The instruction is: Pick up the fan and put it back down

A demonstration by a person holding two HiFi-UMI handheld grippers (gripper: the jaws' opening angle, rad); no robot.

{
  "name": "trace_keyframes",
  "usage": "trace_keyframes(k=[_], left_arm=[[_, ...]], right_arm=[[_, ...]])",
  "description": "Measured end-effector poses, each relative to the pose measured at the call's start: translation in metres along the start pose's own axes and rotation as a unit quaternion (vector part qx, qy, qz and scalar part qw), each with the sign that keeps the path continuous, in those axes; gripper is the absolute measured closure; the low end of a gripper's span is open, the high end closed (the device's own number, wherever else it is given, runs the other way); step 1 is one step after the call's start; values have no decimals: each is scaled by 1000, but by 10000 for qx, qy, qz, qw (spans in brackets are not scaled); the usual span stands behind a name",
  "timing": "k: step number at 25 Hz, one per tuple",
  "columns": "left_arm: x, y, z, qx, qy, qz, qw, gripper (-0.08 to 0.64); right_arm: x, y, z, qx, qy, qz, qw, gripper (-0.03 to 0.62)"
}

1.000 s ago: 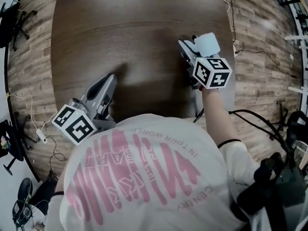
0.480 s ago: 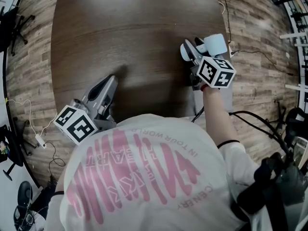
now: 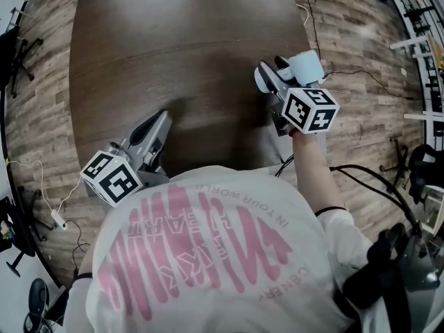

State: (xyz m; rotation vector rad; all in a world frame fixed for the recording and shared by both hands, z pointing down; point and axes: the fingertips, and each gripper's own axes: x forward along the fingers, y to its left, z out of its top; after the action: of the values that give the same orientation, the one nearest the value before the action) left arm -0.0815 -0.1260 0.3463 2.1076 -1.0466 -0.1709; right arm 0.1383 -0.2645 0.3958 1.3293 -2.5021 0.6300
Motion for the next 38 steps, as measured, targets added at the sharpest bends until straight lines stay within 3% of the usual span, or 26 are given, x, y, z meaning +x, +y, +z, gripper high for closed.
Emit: trace_keyframes(k=[9, 16, 25, 30, 38], left_arm=[[7, -13, 8, 106, -77, -203, 9997, 544], [9, -16, 19, 255, -209, -186, 9993, 545], [11, -31, 13, 303, -217, -382, 9986, 545], [17, -37, 29, 522, -277, -440, 9973, 545], [15, -39, 23, 558, -224, -436, 9972, 545]], right_arm=[[-28, 25, 28, -167, -260, 259, 9992, 385], [-45, 48, 26, -336, -225, 534, 9978, 385], [-70, 90, 28, -215, -410, 994, 9940, 385], [-79, 107, 31, -290, -394, 1245, 9910, 385], [-86, 123, 32, -251, -431, 1437, 9884, 385]])
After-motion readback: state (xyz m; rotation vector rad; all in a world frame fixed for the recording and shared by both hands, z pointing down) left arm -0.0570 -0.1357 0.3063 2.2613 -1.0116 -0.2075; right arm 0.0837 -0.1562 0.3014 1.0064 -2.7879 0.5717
